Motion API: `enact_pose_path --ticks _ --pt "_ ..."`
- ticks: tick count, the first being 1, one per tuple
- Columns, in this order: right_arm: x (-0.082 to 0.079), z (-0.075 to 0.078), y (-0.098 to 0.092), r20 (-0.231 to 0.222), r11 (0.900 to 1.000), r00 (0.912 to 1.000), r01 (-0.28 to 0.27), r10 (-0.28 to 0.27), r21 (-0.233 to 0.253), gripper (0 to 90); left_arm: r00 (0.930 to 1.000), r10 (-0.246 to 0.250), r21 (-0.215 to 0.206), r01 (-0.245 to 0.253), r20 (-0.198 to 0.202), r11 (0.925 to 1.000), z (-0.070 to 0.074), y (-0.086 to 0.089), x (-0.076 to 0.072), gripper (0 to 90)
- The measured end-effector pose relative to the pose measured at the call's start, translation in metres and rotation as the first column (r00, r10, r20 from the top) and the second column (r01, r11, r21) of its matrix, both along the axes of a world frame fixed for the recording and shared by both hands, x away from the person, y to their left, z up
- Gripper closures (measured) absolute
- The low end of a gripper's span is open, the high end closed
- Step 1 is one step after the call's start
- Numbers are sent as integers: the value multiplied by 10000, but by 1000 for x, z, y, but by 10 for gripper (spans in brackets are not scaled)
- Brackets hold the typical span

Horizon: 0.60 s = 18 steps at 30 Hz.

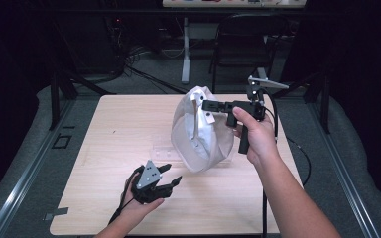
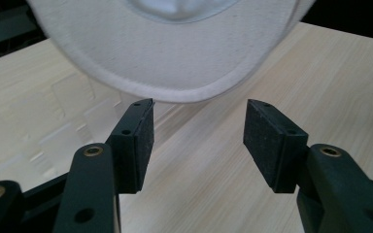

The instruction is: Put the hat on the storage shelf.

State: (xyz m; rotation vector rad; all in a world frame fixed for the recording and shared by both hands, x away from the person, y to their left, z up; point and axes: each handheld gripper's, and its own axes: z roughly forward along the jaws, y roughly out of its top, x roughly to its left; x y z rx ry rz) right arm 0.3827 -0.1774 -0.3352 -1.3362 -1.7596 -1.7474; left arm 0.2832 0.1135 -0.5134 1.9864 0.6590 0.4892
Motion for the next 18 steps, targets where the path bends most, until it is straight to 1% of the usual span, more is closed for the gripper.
enact_pose_path --ticks 1,3,6,8,9,10,12,14,17,18 --pt "1 1 1 -30 10000 10000 81 -81 2 826 10000 -65 82 64 54 9999 0 -5 1 449" --pt "4 1 1 -63 9999 9999 135 -135 41 826 9998 -199 360 199 11 9992 0 -17 3 419" --pt "8 1 2 -103 9998 9997 215 -215 28 826 9994 -156 688 135 305 9975 -2 -33 5 410" --pt "10 1 2 -138 9995 9994 317 -316 29 826 9978 -22 902 -38 665 9959 -3 -43 6 411" --pt "11 1 2 -148 9993 9992 362 -361 64 826 9970 68 983 -145 777 9951 -3 -48 6 411" --pt "12 1 2 -160 9992 9991 385 -384 59 826 9949 214 1102 -323 982 9934 -2 -54 8 411" --pt "14 1 0 -155 9989 9988 467 -467 28 826 9945 269 1142 -385 1009 9927 -1 -59 10 419" --pt "16 2 -1 -175 9985 9984 542 -541 58 826 9924 501 1205 -637 1124 9907 0 -66 13 426" --pt "18 3 -2 -209 9980 9978 627 -626 21 826 9904 781 1298 -929 1142 9872 0 -72 18 443" --pt "19 3 -2 -149 9975 9974 710 -709 55 826 9901 872 1267 -1011 1103 9868 0 -73 20 449"
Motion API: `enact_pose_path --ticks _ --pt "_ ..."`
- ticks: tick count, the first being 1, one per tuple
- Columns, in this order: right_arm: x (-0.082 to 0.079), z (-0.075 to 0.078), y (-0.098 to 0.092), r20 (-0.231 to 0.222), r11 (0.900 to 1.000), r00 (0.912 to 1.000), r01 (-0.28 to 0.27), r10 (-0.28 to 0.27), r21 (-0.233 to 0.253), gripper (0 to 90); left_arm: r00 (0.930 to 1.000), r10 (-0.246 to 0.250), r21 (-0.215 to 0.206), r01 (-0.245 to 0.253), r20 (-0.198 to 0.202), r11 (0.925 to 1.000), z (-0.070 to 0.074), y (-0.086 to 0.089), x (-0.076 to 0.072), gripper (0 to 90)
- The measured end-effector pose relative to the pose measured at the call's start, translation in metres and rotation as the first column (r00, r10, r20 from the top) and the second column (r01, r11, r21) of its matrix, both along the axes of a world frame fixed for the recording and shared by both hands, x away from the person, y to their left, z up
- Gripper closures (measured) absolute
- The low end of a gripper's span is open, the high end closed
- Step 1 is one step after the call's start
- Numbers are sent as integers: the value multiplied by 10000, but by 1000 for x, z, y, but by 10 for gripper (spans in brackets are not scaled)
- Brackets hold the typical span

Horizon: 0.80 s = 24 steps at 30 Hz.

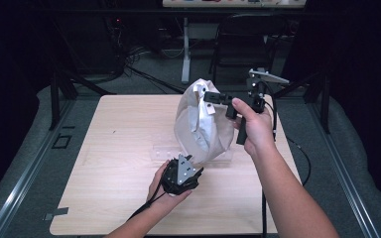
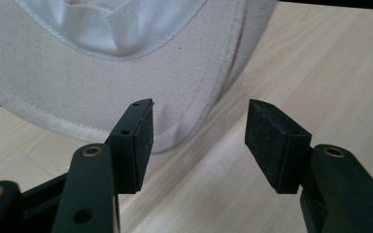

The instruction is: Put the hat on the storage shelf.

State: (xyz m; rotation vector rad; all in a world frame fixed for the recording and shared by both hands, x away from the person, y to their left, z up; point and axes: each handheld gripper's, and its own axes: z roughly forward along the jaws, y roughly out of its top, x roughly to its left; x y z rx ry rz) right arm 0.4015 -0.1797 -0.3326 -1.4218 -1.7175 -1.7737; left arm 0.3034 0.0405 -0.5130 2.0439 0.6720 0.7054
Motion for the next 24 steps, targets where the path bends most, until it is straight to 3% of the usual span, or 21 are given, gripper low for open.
enact_pose_path --ticks 3,8,16,24 --pt "2 0 -2 -57 9999 9999 128 -129 -37 826 9999 89 -378 -93 -102 9992 2 -3 5 466" --pt "6 0 -4 -128 9995 9995 301 -302 -57 826 9996 281 -74 -282 -24 9996 4 -14 10 465" --pt "10 0 -6 -156 9988 9987 494 -495 -54 826 9980 604 -113 -602 175 9981 5 -17 17 483" --pt "12 0 -5 -126 9988 9987 495 -496 -62 826 9968 775 -87 -777 -186 9969 6 -14 22 596"
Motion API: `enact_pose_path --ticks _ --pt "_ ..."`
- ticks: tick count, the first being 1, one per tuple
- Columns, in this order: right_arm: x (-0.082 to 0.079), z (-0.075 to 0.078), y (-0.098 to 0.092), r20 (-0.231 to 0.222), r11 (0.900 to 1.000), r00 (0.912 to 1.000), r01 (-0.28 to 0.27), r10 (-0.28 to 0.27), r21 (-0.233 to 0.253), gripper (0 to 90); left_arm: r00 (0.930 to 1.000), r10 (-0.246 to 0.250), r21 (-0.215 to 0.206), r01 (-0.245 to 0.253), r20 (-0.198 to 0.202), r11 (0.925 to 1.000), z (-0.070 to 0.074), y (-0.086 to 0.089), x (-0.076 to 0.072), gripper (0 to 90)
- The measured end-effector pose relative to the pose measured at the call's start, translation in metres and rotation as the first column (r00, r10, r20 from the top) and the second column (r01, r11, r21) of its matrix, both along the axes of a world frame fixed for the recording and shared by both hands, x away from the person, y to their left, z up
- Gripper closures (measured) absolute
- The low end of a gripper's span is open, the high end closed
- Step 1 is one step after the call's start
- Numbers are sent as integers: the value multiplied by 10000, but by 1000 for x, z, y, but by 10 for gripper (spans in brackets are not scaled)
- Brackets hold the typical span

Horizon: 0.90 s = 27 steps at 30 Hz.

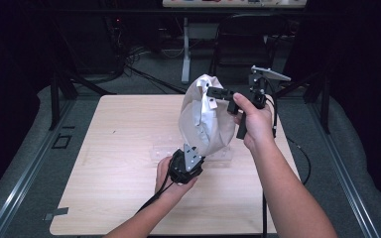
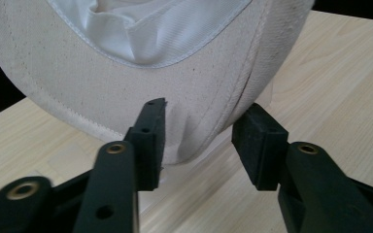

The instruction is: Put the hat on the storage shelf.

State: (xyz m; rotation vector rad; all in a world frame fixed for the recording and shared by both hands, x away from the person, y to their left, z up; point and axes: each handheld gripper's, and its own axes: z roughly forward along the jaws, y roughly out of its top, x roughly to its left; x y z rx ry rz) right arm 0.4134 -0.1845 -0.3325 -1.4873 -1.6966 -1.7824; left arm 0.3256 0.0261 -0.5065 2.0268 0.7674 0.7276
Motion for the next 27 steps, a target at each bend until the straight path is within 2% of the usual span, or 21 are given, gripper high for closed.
enact_pose_path --ticks 4,8,14,20,27 --pt "0 0 1 -11 10000 10000 51 -52 -49 826 9998 -30 -59 29 -209 10000 0 3 2 672" --pt "0 0 2 -5 9999 10000 26 -26 -114 826 9998 -90 -10 89 -190 10000 0 5 2 713" --pt "1 0 2 11 9998 10000 19 -19 -172 825 9996 -141 -75 139 -252 9999 3 10 4 739" --pt "1 3 4 47 9998 9999 114 -113 -188 825 9986 -421 -104 418 -315 9991 10 15 8 766" --pt "1 6 5 136 9995 9999 56 -51 -323 825 9971 -565 -364 546 -516 9978 16 23 16 796"
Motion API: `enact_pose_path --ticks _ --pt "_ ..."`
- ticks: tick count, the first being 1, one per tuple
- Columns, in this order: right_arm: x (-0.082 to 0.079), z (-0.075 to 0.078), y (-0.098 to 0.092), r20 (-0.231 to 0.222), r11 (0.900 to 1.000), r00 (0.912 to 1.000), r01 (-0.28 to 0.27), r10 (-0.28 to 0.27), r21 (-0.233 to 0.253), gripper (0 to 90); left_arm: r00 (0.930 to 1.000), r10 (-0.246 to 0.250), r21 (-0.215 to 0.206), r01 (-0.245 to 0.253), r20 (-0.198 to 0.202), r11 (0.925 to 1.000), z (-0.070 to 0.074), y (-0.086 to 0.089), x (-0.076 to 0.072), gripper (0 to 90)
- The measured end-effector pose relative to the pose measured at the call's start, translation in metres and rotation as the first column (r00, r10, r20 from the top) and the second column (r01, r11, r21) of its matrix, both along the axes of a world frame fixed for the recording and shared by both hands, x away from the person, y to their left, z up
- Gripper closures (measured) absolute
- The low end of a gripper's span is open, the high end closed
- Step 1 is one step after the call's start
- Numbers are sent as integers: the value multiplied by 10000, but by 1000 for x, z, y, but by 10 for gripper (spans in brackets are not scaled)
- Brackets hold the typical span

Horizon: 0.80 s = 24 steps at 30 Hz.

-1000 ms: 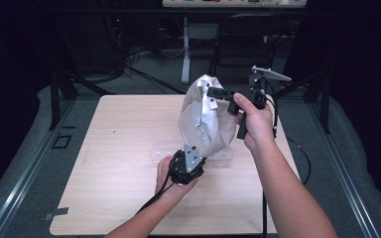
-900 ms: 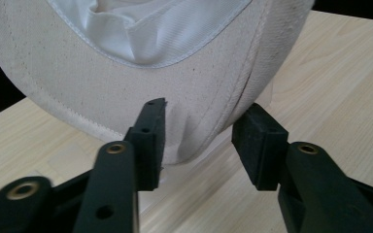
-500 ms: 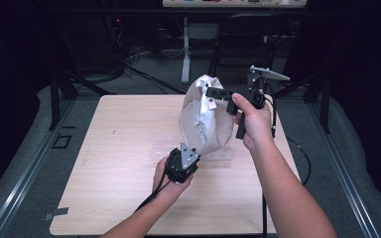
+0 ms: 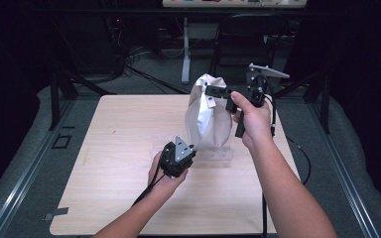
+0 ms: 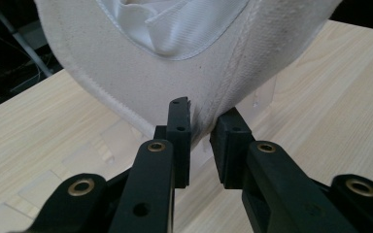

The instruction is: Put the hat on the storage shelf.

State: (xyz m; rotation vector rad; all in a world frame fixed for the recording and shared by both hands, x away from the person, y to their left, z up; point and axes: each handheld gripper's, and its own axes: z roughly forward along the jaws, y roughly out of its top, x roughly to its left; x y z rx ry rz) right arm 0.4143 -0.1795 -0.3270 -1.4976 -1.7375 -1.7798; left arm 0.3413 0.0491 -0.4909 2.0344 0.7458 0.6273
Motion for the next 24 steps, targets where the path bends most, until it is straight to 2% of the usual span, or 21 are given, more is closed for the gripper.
enact_pose_path --ticks 6,12,18,24 --pt "1 1 3 -24 10000 10000 5 -5 -15 825 9993 -224 -306 214 -316 9993 2 9 10 819" --pt "2 -1 6 -16 9999 10000 -54 54 -88 825 9957 -496 -971 419 -782 9944 3 18 19 834" --pt "4 -5 9 -106 9998 9999 -62 60 -187 825 9919 -707 -1223 576 -1053 9908 1 24 24 840" --pt "5 -9 11 -168 9997 9998 -120 116 -229 825 9910 -668 -1207 527 -1160 9913 -3 24 24 840"
